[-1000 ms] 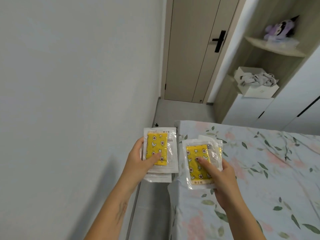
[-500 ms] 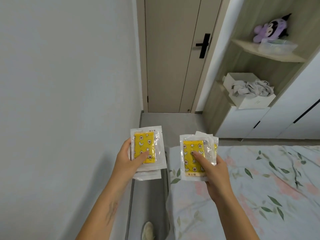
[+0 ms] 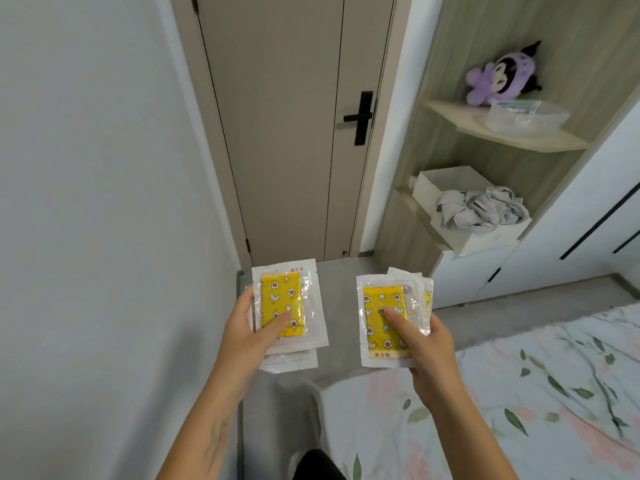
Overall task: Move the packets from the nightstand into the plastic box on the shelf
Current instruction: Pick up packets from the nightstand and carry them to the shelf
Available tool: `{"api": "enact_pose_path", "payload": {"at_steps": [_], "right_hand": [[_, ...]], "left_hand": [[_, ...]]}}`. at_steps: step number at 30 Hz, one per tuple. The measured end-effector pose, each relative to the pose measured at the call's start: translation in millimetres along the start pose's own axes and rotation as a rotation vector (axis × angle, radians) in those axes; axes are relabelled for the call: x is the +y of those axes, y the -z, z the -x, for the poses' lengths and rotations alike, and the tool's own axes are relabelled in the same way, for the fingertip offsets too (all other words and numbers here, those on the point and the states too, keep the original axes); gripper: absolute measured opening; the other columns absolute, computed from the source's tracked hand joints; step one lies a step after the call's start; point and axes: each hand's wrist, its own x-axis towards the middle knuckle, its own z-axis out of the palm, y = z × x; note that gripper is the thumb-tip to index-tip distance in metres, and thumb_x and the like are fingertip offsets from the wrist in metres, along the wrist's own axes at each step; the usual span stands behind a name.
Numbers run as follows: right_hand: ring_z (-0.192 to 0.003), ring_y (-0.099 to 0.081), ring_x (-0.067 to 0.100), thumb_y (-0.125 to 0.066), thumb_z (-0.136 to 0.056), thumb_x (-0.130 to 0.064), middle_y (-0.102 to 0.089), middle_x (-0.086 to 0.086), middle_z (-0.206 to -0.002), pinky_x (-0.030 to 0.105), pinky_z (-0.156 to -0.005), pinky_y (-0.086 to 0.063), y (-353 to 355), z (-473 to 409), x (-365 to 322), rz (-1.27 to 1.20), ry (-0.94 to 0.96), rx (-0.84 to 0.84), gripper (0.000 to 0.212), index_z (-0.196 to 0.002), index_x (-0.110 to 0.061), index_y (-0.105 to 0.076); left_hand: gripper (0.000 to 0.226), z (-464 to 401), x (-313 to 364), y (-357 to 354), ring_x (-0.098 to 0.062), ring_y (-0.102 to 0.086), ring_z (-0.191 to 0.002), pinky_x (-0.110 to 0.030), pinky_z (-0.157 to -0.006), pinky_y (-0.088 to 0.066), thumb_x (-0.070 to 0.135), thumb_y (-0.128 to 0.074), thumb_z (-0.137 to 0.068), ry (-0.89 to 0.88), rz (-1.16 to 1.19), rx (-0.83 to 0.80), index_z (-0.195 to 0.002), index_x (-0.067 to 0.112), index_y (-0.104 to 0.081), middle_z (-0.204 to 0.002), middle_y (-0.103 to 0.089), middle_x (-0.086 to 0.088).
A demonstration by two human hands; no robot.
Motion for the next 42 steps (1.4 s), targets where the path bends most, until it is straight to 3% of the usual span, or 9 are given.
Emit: {"api": "enact_pose_path", "payload": {"at_steps": [7, 14, 25, 34, 39, 42], "right_hand": [[-0.082, -0.075, 0.022, -0.079, -0.078, -0.017, -0.077, 0.005, -0.093, 0.031, -0.062, -0.059, -54, -186, -45, -0.043, 0.074, 0.052, 0.022, -0.098, -0.018, -0.071], [-0.083, -0.075, 0.023, -0.078, -0.079, -0.018, -0.077, 0.005, -0.093, 0.034, -0.063, -0.059, -100, -309, -82, -0.060, 0.060, 0.131, 0.023, -0.101, -0.019, -0.071], [-0.076, -0.075, 0.023, -0.078, -0.078, -0.015, -0.077, 0.008, -0.089, 0.030, -0.057, -0.059, -127, -471, -109, -0.157, 0.119, 0.379, 0.020, -0.097, -0.015, -0.071], [-0.086, -0.075, 0.027, -0.079, -0.075, -0.023, -0.077, 0.007, -0.096, 0.045, -0.078, -0.059, -77, -552, -156, -0.192, 0.170, 0.648, 0.035, -0.107, -0.015, -0.068], [-0.082, -0.075, 0.027, -0.080, -0.065, -0.032, -0.077, 0.011, -0.094, 0.034, -0.064, -0.059, -15, -587, -195, -0.185, 0.220, 0.771, 0.046, -0.105, -0.010, -0.070], [-0.077, -0.075, 0.026, -0.081, -0.063, -0.033, -0.077, 0.014, -0.090, 0.029, -0.058, -0.058, 28, -608, -224, -0.194, 0.277, 0.802, 0.043, -0.096, -0.008, -0.074]], "left_hand": [[0.037, -203, 40, -49, -0.006, -0.072, -0.086, -0.017, -0.061, -0.056, 0.017, -0.075, -0.083, -0.045, -0.035, -0.129, -0.111, 0.036, -0.061, -0.097, -0.074, 0.015], [0.034, -355, 80, -76, -0.006, -0.072, -0.085, -0.017, -0.059, -0.056, 0.014, -0.075, -0.083, -0.013, -0.053, -0.191, -0.109, 0.031, -0.062, -0.095, -0.075, 0.013], [0.037, -564, 96, -169, -0.007, -0.072, -0.085, -0.014, -0.060, -0.054, 0.010, -0.074, -0.083, -0.028, -0.085, -0.534, -0.110, 0.032, -0.062, -0.095, -0.075, 0.012], [0.040, -670, 115, -316, -0.004, -0.072, -0.087, -0.014, -0.059, -0.055, 0.019, -0.077, -0.081, -0.014, -0.140, -0.852, -0.110, 0.039, -0.059, -0.097, -0.074, 0.017], [0.039, -685, 120, -424, -0.006, -0.071, -0.090, -0.015, -0.066, -0.056, 0.012, -0.071, -0.086, -0.032, -0.102, -1.030, -0.115, 0.034, -0.059, -0.100, -0.074, 0.013], [0.040, -684, 126, -495, -0.007, -0.072, -0.090, -0.017, -0.068, -0.056, 0.006, -0.067, -0.088, -0.054, -0.062, -1.084, -0.115, 0.034, -0.059, -0.100, -0.075, 0.011]]}}
